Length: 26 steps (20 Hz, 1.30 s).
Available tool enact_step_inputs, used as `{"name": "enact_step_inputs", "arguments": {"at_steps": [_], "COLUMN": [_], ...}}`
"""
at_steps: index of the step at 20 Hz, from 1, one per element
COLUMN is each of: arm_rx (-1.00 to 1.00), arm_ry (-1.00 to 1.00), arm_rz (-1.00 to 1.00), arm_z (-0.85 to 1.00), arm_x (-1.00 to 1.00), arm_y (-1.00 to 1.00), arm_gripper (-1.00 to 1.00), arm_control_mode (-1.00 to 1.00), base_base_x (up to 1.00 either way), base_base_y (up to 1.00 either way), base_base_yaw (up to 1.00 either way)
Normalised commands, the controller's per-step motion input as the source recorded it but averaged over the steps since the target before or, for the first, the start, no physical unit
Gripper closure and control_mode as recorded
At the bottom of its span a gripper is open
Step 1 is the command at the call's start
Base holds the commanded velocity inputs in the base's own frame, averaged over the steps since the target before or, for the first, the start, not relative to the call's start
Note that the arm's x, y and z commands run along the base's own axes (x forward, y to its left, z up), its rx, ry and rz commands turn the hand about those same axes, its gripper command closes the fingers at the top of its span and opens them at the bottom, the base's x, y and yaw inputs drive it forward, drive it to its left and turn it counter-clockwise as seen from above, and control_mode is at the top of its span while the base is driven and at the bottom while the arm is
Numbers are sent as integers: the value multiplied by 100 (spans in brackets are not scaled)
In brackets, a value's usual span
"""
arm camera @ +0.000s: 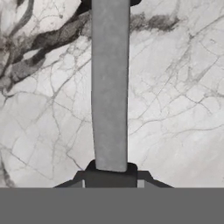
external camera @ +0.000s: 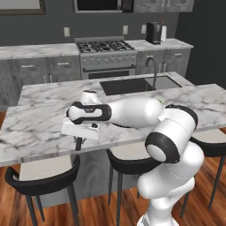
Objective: Pick up the pan with the steak in it and place it on the dining table. Then place the steak on the plate.
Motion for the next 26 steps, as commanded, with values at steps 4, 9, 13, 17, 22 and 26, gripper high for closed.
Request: {"name": "enact_step_inputs", "arguments": {"at_steps": [4, 9, 13, 17, 22, 26], "arm_rx": [-2, 0, 0, 0, 0, 1], "arm_ry": [1, 0, 0, -4, -7, -11], "arm_rz": [1, 0, 0, 0, 0, -1], "arm_z": [-22, 0, 0, 3, 13, 40], "arm_x": [0, 0, 0, 0, 0, 0], "arm_y": [-4, 0, 0, 0, 0, 0], "arm_gripper": [100, 100, -100, -100, -100, -100], "arm_control_mode": [-100, -100, -100, -100, -100, -100], "base_base_x": [0, 0, 0, 0, 0, 0], "base_base_y": [0, 0, 0, 0, 0, 0], "base_base_yaw": [0, 0, 0, 0, 0, 0]}}
